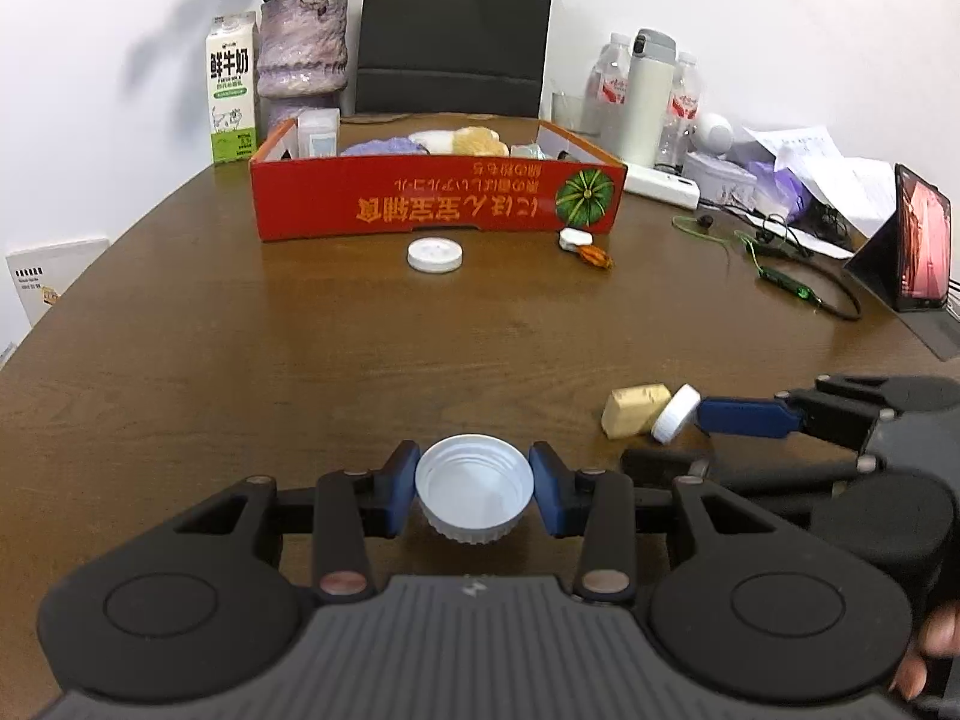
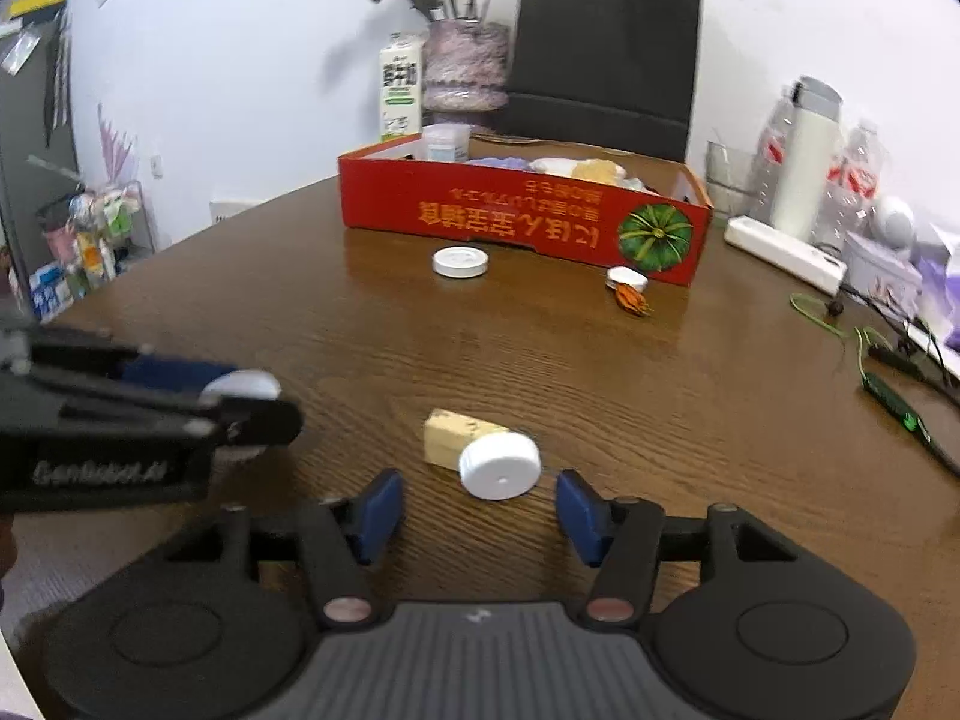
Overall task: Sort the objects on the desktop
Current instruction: 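Lift both white caps and carry them toward the box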
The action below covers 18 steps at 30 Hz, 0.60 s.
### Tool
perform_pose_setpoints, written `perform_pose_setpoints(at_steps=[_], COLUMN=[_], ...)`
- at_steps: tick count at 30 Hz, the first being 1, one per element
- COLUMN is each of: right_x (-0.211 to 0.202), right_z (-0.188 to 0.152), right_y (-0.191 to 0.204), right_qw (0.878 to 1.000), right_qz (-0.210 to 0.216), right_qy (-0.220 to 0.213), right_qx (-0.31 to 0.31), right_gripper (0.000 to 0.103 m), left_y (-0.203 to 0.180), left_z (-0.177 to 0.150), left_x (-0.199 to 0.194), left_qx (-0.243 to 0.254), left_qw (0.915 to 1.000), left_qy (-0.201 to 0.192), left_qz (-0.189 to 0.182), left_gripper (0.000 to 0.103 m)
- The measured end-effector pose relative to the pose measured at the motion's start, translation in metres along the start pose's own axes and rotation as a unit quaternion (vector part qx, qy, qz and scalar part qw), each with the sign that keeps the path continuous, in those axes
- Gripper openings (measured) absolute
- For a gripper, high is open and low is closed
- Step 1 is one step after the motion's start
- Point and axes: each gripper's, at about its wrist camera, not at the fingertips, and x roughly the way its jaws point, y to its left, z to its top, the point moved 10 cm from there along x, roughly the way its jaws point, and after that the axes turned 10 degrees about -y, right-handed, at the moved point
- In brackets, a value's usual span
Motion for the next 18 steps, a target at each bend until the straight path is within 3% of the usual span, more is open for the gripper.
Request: perform_pose_setpoints(at_steps=[2, 3, 10, 18], right_x=[0.001, 0.003, 0.002, -0.038], right_z=[0.001, 0.002, 0.006, 0.000], right_y=[-0.004, -0.006, -0.001, 0.015], right_qw=[1.000, 1.000, 1.000, 0.999], right_qz=[0.001, -0.001, 0.003, 0.010], right_qy=[-0.002, -0.002, -0.007, -0.032], right_qx=[0.010, 0.011, -0.001, -0.001], right_gripper=[0.038, 0.029, 0.028, 0.028], left_y=[0.003, 0.004, 0.007, -0.007], left_z=[-0.001, -0.001, 0.000, 0.006], left_x=[0.001, 0.001, -0.001, -0.037], left_qx=[-0.001, -0.001, -0.001, 0.017], left_qw=[1.0000, 1.0000, 0.9999, 0.9989], left_qy=[0.000, 0.000, -0.005, -0.043], left_qz=[0.002, 0.005, 0.010, 0.007], left_gripper=[0.041, 0.041, 0.041, 0.041])
